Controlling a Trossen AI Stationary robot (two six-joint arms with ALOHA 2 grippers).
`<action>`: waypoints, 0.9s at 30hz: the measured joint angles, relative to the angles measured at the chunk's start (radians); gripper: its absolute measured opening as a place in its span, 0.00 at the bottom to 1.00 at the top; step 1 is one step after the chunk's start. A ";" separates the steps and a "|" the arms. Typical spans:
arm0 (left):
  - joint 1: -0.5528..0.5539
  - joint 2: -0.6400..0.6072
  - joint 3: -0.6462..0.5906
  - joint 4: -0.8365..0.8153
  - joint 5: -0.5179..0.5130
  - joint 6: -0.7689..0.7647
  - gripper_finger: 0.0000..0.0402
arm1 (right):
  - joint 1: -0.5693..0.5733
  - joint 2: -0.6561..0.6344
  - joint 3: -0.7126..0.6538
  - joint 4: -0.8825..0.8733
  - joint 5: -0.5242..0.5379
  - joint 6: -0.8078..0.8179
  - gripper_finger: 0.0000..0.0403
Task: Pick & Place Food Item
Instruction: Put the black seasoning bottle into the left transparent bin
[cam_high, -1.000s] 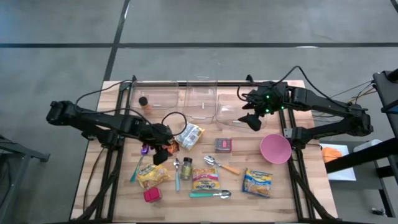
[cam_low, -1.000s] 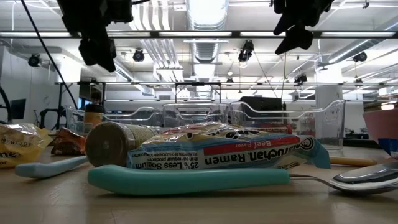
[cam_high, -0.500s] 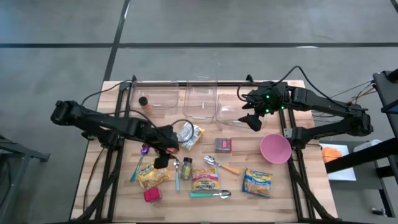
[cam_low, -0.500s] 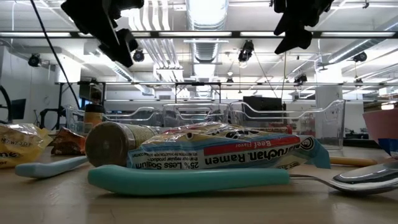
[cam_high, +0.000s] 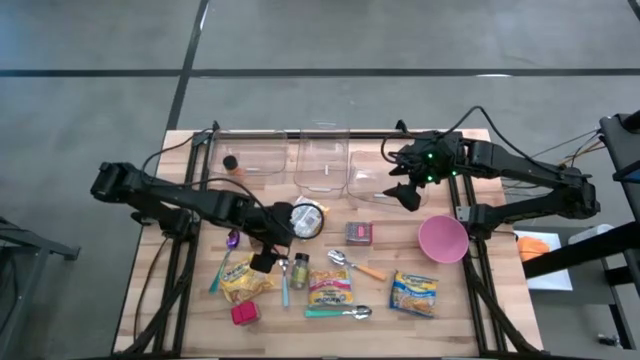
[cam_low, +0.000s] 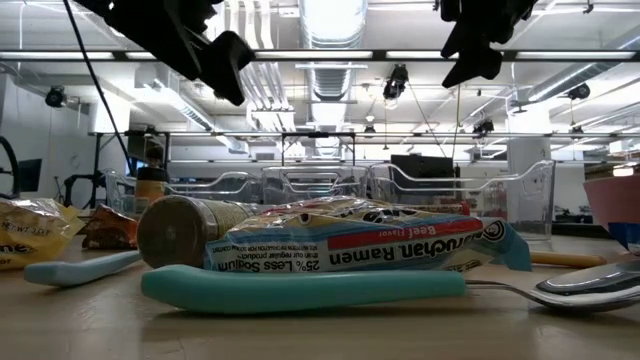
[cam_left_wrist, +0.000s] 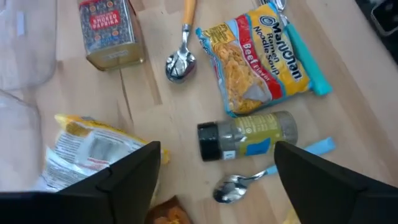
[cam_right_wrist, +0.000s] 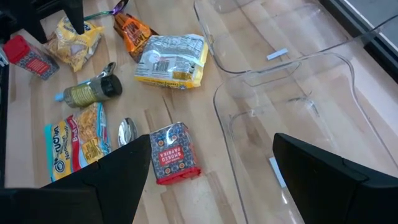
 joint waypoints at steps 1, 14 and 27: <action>0.000 0.000 -0.002 0.000 0.010 -0.034 0.83 | 0.000 0.000 -0.002 0.001 0.000 0.002 0.82; 0.031 0.058 -0.015 0.021 0.200 -0.913 0.85 | 0.000 0.007 -0.033 0.018 0.038 0.052 0.82; 0.091 0.109 -0.015 0.185 0.202 -1.469 0.85 | 0.000 0.007 -0.033 0.043 0.057 -0.020 0.82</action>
